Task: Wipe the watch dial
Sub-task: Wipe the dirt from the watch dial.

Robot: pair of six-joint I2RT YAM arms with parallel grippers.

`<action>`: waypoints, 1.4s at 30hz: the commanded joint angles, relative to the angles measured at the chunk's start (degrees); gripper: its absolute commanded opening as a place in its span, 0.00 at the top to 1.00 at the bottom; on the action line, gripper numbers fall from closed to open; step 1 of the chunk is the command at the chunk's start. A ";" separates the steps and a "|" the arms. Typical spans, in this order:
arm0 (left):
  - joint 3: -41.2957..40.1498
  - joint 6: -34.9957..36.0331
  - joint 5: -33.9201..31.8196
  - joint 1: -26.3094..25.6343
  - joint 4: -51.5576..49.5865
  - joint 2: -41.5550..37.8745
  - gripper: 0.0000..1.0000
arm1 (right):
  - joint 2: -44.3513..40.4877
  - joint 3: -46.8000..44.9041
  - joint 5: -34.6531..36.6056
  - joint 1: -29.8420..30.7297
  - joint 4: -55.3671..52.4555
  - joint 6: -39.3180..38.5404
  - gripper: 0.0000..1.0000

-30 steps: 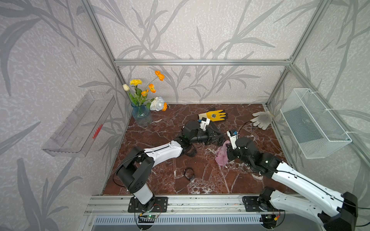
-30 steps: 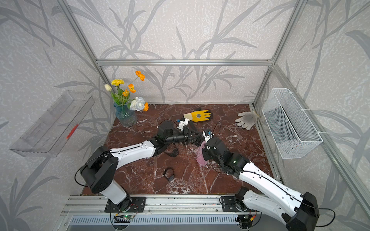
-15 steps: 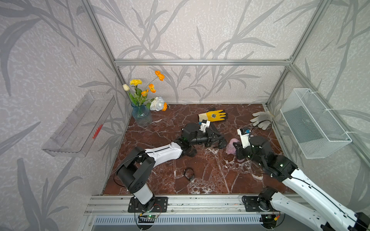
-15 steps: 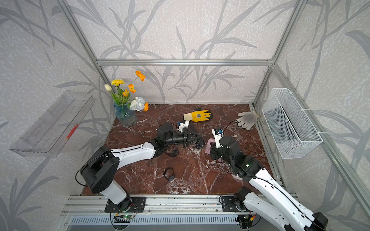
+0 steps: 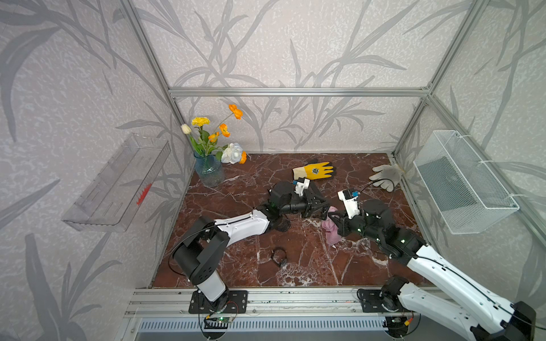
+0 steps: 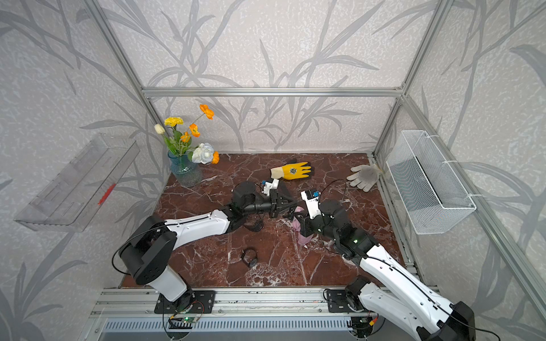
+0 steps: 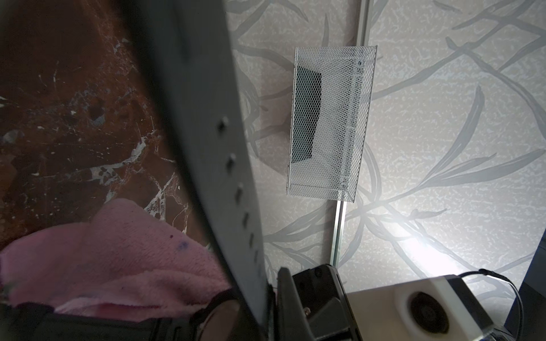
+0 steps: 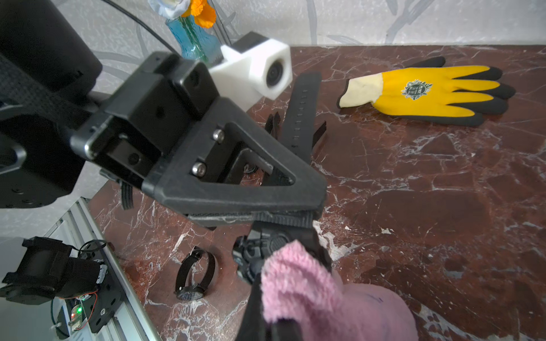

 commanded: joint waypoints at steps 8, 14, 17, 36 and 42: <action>0.75 -0.75 1.52 -0.81 4.54 0.27 1.00 | 4.26 -3.30 -5.32 0.19 5.62 0.29 1.00; 0.02 -0.94 1.36 -0.75 5.14 -0.13 1.00 | 4.49 -1.65 4.28 0.12 -2.37 0.41 1.00; -0.01 -0.94 1.32 -0.73 5.17 -0.06 1.00 | 4.32 -0.41 9.83 0.17 -5.43 1.40 1.00; -1.20 -1.19 1.23 -0.65 5.24 -0.38 1.00 | -3.30 3.35 22.07 0.03 -13.86 4.59 1.00; -1.04 -1.19 1.22 -0.60 5.21 -0.25 1.00 | -7.80 1.61 6.21 0.03 -5.43 1.12 1.00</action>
